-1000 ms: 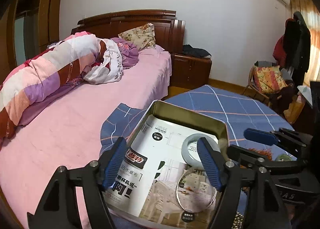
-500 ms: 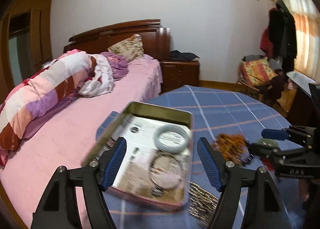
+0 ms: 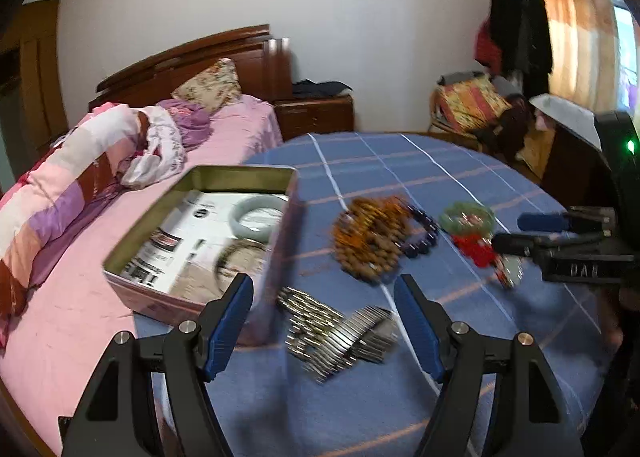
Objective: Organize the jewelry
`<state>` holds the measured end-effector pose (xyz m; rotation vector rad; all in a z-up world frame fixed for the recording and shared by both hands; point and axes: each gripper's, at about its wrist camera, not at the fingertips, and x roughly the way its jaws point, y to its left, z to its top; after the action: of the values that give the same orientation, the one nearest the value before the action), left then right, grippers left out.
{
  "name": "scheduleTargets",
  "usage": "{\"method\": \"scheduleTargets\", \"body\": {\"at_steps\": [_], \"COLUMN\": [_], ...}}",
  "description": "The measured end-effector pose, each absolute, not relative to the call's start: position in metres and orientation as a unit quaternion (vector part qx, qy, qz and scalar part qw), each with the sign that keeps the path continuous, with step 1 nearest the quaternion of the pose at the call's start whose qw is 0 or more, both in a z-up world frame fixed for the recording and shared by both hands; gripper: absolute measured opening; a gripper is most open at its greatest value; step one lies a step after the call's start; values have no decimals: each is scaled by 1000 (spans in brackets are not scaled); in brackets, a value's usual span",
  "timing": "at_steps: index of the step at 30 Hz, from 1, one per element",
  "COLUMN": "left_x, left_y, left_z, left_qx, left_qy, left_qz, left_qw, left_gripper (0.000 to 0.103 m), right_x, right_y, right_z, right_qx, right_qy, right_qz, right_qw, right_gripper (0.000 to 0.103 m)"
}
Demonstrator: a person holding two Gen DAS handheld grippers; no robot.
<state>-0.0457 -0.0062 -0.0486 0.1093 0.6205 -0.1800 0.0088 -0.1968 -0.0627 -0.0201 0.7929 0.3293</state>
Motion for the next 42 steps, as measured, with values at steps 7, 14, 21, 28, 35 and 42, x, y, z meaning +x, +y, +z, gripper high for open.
{"method": "scheduleTargets", "body": {"at_steps": [7, 14, 21, 28, 35, 42], "left_x": [-46, -42, -50, -50, -42, -35], "left_y": [-19, -21, -25, -25, -28, -23], "left_z": [-66, -80, -71, -56, -65, -76], "left_qx": [61, 53, 51, 53, 63, 53], "left_qy": [331, 364, 346, 327, 346, 370], "left_qz": [-108, -128, -155, -163, -156, -140], "left_qw": [936, 921, 924, 929, 923, 917], "left_gripper": [68, 23, 0, 0, 0, 1], "right_x": [4, 2, 5, 5, 6, 5], "right_y": [-204, -203, -204, -203, -204, -205], "right_z": [-68, -74, -75, -75, -73, -74], "right_qx": [-1, -1, 1, 0, 5, 9], "right_qy": [388, 391, 394, 393, 389, 391], "right_qz": [154, 160, 159, 159, 158, 159], "right_qw": [909, 906, 906, 906, 907, 906], "right_gripper": [66, 66, 66, 66, 66, 66]}}
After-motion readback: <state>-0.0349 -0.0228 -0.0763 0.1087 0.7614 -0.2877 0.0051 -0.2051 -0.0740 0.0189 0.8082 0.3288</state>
